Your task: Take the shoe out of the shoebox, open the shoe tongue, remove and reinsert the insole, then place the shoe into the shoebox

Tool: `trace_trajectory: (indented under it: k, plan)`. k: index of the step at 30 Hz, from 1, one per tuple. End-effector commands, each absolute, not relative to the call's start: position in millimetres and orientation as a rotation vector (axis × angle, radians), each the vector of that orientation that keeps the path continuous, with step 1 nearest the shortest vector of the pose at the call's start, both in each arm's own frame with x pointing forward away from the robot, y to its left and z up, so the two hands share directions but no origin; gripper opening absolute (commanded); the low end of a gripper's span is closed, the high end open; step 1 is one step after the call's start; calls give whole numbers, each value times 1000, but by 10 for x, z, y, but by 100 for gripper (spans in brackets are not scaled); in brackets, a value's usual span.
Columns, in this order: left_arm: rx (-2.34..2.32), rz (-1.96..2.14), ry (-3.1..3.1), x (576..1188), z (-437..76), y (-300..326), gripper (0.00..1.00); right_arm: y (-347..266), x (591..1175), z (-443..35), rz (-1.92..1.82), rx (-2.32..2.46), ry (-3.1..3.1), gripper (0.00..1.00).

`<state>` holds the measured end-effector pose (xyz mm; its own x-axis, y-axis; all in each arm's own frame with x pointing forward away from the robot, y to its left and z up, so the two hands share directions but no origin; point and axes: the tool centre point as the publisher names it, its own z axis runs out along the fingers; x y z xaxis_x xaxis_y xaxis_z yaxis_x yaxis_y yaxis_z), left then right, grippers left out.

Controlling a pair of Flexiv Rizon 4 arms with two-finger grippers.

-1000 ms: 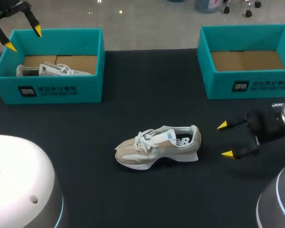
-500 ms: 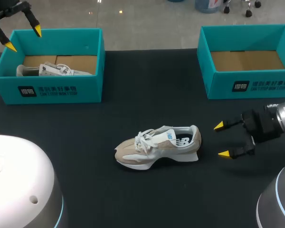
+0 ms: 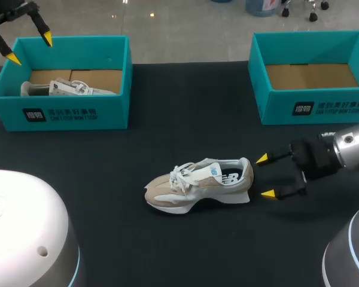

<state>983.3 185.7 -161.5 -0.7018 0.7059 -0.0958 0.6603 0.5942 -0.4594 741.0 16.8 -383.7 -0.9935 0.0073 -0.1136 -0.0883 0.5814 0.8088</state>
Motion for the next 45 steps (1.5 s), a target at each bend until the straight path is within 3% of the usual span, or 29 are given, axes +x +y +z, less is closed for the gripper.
trace_trajectory:
  k: [1, 40, 41, 42, 43, 45]
  plan:
    - [-1170, 721, -2716, 9837, -1612, 1861, 100, 329, 7552, -3942, 1395, -90, 2728, 100]
    - [-1170, 721, -2716, 9837, -1612, 1861, 100, 868, 7564, -4344, 1526, 87, 2758, 100]
    - [-1170, 721, -2716, 9837, -1612, 1861, 100, 869, 7561, -4354, 1521, 92, 2754, 68]
    - [-1170, 721, -2716, 9837, -1612, 1861, 100, 868, 7558, -4363, 1515, 95, 2755, 29]
    - [-1170, 721, -2716, 9837, -1612, 1861, 100, 871, 7553, -4368, 1515, 94, 2754, 0]
    - [-1170, 721, -2716, 9837, -1612, 1861, 100, 882, 7531, -4371, 1520, 99, 2754, 0]
